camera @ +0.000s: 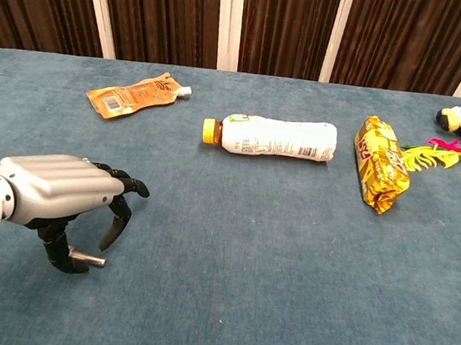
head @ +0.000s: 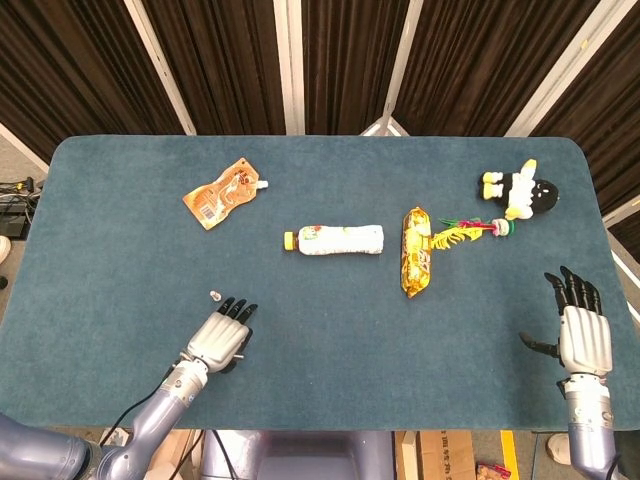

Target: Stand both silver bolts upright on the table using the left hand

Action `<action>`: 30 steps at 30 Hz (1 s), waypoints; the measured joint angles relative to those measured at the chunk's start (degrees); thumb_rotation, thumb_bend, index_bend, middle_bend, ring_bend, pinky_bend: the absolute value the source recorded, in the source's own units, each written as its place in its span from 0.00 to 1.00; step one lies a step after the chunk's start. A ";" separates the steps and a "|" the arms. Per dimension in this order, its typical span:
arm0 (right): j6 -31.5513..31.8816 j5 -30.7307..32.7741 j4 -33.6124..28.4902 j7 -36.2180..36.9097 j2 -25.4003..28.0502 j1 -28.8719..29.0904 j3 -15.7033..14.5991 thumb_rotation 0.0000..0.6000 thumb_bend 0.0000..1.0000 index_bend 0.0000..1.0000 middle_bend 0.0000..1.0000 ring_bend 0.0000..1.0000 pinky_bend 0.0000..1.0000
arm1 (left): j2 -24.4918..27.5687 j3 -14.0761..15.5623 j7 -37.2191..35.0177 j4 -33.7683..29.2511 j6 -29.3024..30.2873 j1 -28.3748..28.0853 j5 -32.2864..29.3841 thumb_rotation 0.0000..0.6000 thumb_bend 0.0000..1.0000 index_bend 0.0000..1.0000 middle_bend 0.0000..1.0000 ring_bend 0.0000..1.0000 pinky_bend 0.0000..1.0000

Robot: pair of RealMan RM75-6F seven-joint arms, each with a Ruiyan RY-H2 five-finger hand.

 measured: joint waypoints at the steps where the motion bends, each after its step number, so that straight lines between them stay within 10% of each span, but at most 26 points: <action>1: -0.04 0.04 0.02 0.04 0.01 0.01 0.01 1.00 0.07 0.17 0.07 0.02 0.00 | -0.18 0.04 0.20 0.12 0.09 0.03 0.09 1.00 0.42 0.56 0.04 0.00 0.00; 30: -0.62 0.12 0.29 1.15 0.20 0.12 0.05 1.00 0.07 0.17 0.07 0.02 0.00 | -2.72 0.80 4.67 2.60 1.44 0.83 1.75 1.00 0.42 0.55 0.04 0.00 0.00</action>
